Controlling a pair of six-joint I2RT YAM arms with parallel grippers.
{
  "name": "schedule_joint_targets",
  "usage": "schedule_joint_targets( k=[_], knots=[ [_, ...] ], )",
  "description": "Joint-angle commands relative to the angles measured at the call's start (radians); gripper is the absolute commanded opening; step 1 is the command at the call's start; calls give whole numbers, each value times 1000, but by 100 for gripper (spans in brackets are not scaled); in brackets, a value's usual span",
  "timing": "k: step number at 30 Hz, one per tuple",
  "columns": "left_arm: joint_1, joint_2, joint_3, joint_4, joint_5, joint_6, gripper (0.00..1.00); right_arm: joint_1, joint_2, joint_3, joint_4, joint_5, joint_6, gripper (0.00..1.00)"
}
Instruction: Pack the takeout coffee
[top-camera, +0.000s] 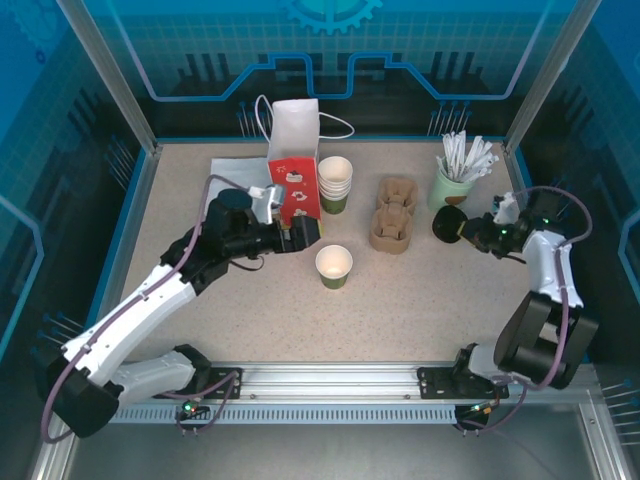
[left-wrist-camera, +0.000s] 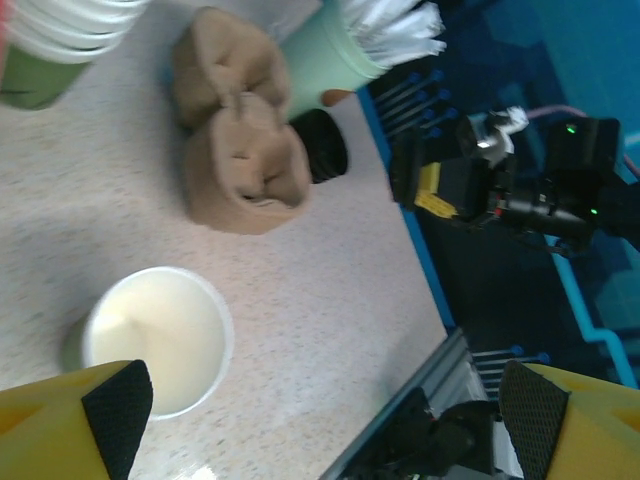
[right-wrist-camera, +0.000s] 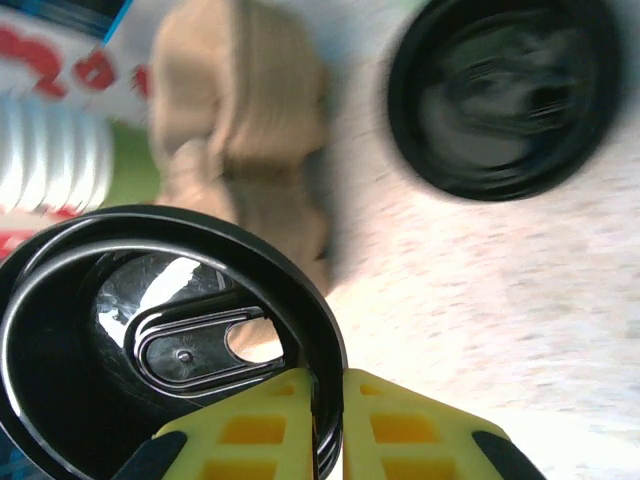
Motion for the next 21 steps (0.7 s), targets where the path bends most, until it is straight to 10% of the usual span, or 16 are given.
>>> schedule_joint_targets(
  k=[1,11,21],
  knots=[
    [-64,83,92,40,37,50,93,136,-80,-5,-36,-59,52,14],
    [-167,318,260,85,-27,-1,94,564,-103,79,83,106,230,14],
    [-181,403,308,29,-93,-30,81,673,-68,117,112,177,265,14]
  ],
)
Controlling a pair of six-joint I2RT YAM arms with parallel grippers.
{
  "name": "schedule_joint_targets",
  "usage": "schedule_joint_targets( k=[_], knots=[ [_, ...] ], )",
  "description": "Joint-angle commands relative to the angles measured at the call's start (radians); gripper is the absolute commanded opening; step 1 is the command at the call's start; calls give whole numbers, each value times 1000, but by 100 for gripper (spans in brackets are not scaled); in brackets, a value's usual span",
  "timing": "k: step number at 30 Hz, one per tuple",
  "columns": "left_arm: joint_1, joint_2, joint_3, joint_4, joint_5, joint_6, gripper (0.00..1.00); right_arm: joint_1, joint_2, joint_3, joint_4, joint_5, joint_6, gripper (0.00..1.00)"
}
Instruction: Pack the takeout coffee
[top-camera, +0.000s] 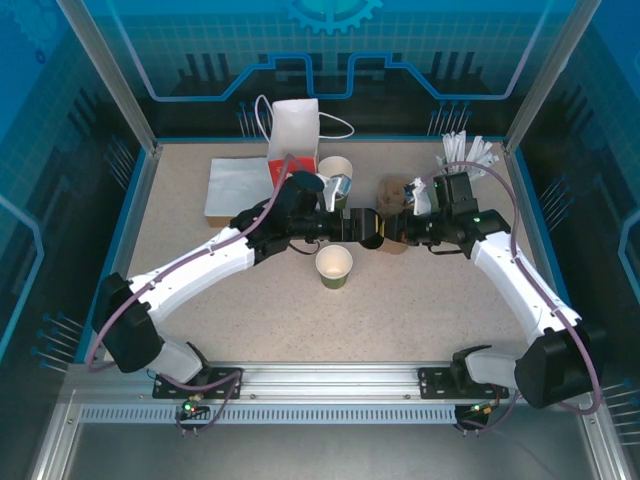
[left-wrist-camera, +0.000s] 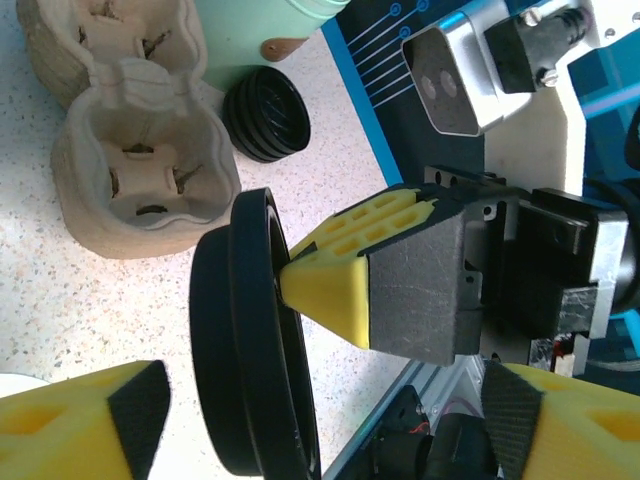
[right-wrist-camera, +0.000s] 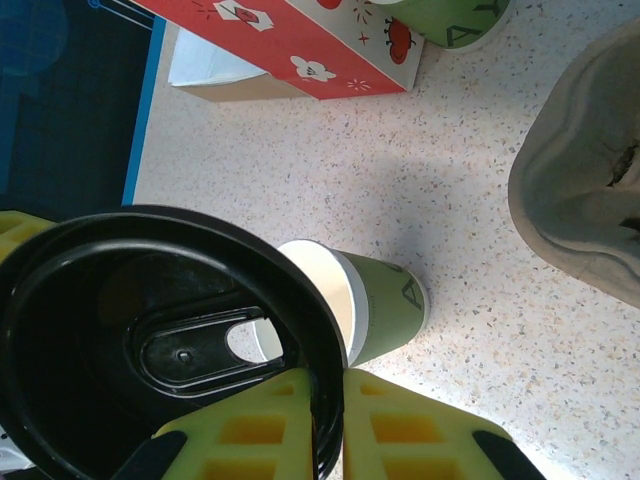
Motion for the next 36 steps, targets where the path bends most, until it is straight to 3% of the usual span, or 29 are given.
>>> schedule_joint_targets(
  k=[1,8,15,18,23,27,31,34,36],
  knots=[
    [-8,18,37,-20,-29,-17,78,33,12,38,11,49,20,14],
    [-10,38,44,-39,-41,-37,63,52,12,37,36,74,36,14],
    [-8,36,44,-47,-63,-40,30,59,30,42,41,54,40,16],
    [-22,22,48,-73,-124,-6,18,56,30,49,48,28,57,23],
    [-89,-7,65,-142,-361,135,10,13,-42,39,93,-5,164,41],
    [-159,-30,44,-141,-586,293,10,-29,-149,-10,200,-17,397,64],
    [-213,-54,-8,-65,-718,435,10,-46,-245,-124,415,-19,764,69],
    [-234,-84,-66,25,-744,510,10,-34,-288,-187,519,25,1006,66],
    [-244,-103,-99,80,-748,545,10,-22,-290,-189,528,23,1082,66]
  ],
)
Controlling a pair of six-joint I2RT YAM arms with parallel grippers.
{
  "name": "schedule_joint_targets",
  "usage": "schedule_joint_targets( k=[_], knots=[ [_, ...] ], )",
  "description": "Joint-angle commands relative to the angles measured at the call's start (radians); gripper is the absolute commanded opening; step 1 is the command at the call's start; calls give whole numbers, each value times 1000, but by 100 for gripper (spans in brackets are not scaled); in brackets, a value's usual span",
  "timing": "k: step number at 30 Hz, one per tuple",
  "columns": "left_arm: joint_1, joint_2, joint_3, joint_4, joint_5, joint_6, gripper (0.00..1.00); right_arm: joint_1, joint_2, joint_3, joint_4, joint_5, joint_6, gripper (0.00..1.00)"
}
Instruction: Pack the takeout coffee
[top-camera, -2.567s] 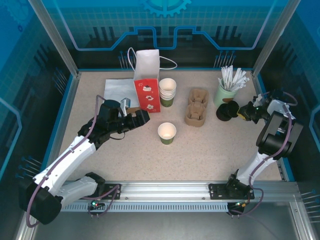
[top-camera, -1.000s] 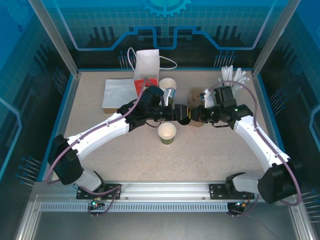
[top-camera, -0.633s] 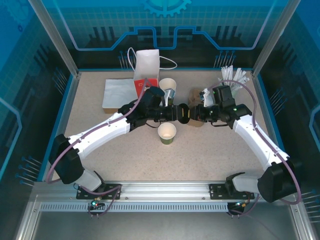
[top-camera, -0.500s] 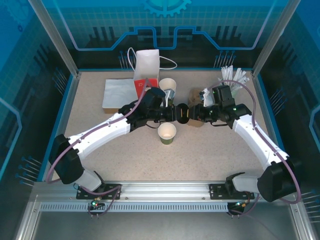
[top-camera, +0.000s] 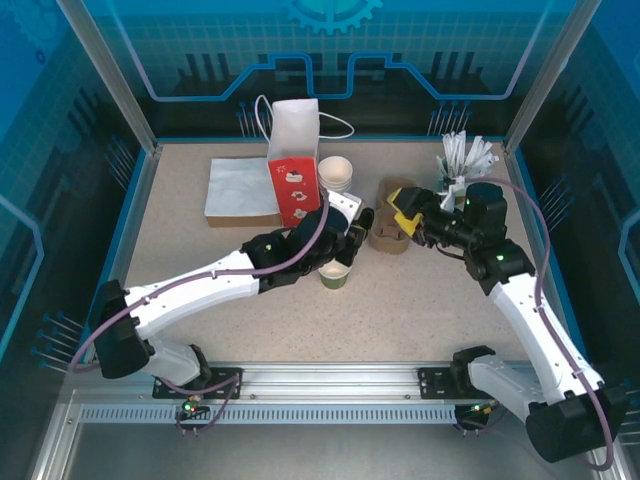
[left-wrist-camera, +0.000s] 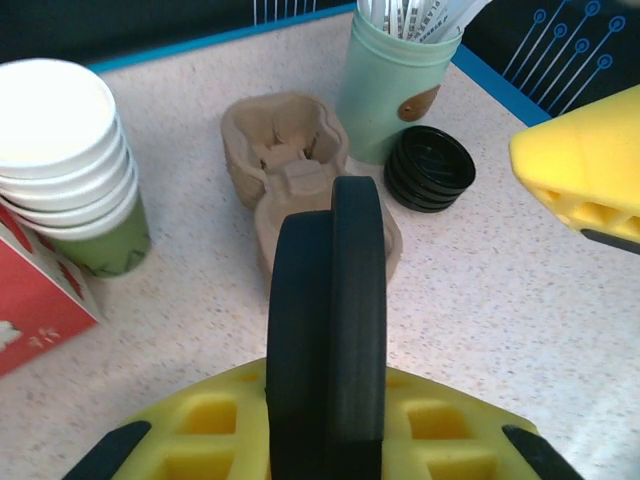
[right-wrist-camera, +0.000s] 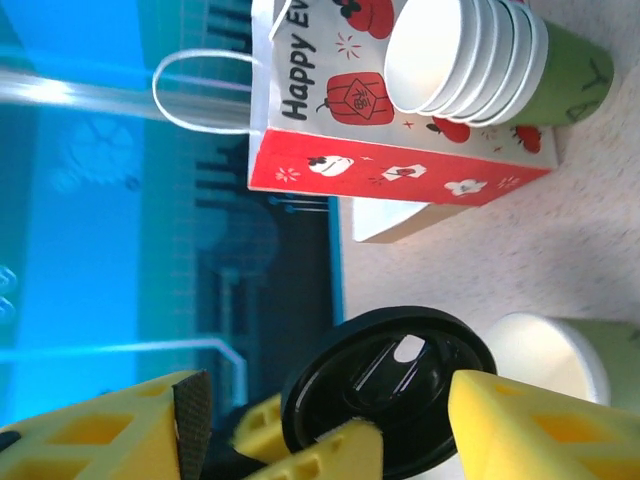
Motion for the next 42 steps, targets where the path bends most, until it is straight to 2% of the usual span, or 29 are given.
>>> schedule_joint_targets(
  k=[1,8,16,21,24,28,31,33,36,40,42],
  knots=[
    [-17,-48,-54,128,-90,141,10,21,2,-17,115,6,301,66],
    [-32,-63,-87,195,-88,208,10,114,42,-17,185,11,463,58],
    [-36,-62,-91,210,-88,206,10,164,48,-9,144,47,463,54],
    [-42,-61,-90,223,-79,226,10,179,68,0,168,46,475,48],
    [-44,-60,-91,226,-78,239,11,184,79,8,180,46,472,41],
    [-44,-62,-95,228,-80,241,11,186,81,3,195,49,471,24],
    [-44,-64,-95,219,-87,239,14,189,74,-2,194,58,449,18],
    [-44,-71,-95,207,-92,234,20,189,71,0,194,58,417,16],
    [-43,-96,-101,185,-90,214,37,189,74,2,209,47,333,15],
    [-38,-161,-118,128,-55,167,57,187,88,28,177,21,104,13],
    [-23,-215,-133,95,-1,125,68,184,92,24,186,9,-6,12]
  ],
)
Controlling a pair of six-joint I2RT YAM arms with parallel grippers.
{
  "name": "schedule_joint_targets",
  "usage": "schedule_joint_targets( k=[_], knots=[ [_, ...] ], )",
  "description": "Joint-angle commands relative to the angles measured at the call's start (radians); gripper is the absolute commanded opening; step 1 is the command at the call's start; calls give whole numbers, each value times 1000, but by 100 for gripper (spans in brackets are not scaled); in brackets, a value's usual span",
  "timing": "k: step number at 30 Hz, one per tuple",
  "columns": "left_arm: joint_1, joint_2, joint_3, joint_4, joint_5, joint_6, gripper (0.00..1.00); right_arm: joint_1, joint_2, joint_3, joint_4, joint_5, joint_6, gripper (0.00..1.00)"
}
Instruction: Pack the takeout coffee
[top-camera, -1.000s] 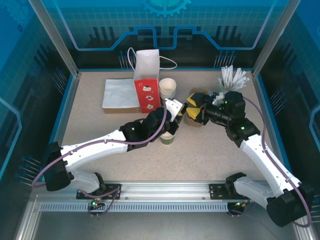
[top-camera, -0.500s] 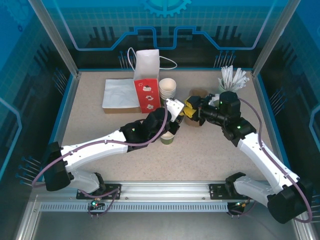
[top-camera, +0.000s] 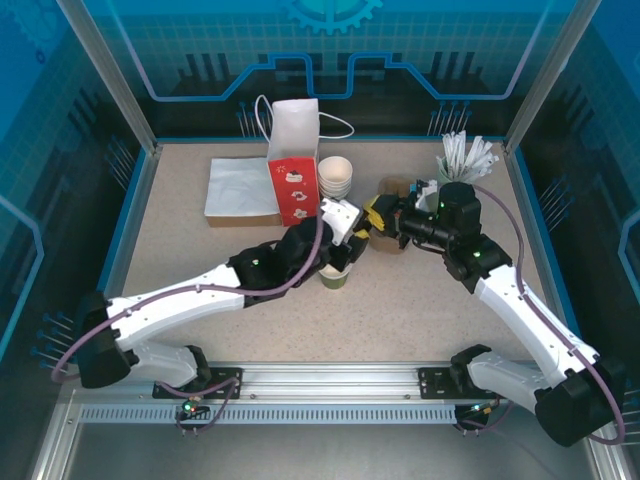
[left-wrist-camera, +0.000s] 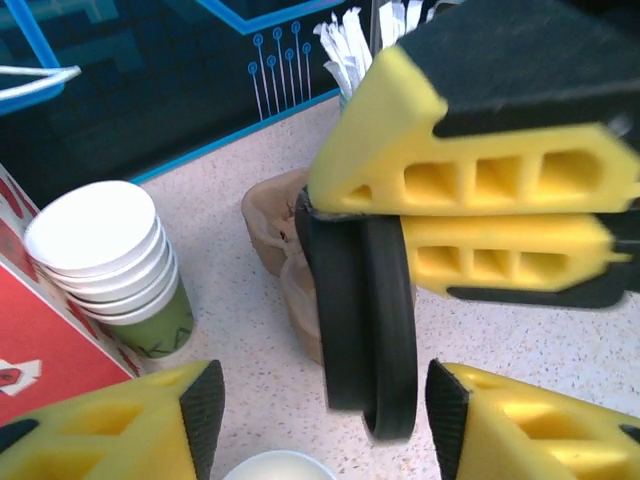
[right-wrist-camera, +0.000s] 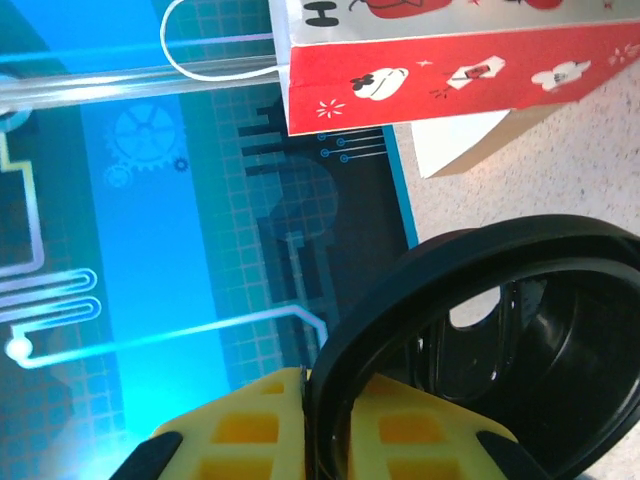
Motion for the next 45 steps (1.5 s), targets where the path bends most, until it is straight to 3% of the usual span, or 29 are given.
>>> schedule_joint_targets(
  k=[1,10,17,22,29,45],
  knots=[
    [25,-111,-26,-63,86,-91,72,8,8,23,25,-28,-279,12],
    [230,-317,-60,-181,311,-533,99,1,-18,-61,120,-59,-737,14],
    [358,-339,-27,-177,516,-845,99,26,-35,-79,206,-173,-1048,15],
    [377,-283,31,-153,673,-960,99,61,-69,-74,235,-234,-1228,15],
    [384,-199,77,-85,823,-1054,99,81,-37,-29,257,-328,-1248,15],
    [387,-121,45,22,908,-1155,95,113,-30,-26,343,-354,-1184,15]
  ],
)
